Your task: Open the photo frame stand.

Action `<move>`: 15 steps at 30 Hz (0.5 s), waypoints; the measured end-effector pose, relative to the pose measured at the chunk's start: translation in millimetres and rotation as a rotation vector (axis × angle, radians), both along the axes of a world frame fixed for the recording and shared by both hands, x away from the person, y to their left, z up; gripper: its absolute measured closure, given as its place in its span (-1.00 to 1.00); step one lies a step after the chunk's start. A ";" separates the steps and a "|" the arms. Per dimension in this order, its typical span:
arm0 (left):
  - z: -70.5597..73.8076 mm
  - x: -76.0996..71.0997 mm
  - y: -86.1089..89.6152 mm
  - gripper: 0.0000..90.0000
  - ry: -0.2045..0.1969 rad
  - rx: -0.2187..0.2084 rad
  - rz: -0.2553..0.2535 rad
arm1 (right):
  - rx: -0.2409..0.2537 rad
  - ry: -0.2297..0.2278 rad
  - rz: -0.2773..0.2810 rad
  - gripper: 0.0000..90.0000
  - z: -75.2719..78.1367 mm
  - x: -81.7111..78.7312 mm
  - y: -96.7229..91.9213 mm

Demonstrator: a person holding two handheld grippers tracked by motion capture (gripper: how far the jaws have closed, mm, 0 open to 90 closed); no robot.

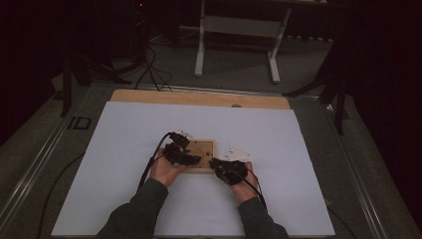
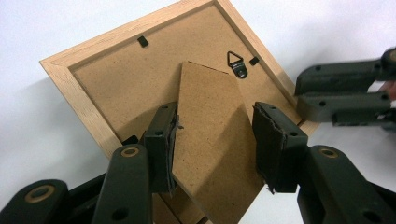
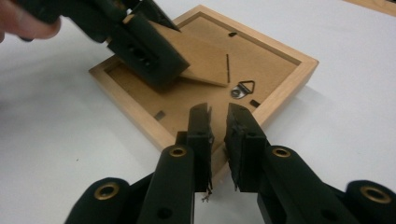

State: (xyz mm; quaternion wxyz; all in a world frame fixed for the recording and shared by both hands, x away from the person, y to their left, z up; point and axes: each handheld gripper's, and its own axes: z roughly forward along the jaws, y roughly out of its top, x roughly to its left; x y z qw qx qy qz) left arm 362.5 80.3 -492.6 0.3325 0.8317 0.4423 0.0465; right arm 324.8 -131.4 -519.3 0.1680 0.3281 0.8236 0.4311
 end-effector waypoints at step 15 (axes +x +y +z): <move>1.5 -23.2 -5.7 0.18 -0.173 0.051 -0.030 | 0.039 0.002 -0.022 0.53 15.7 4.1 -15.2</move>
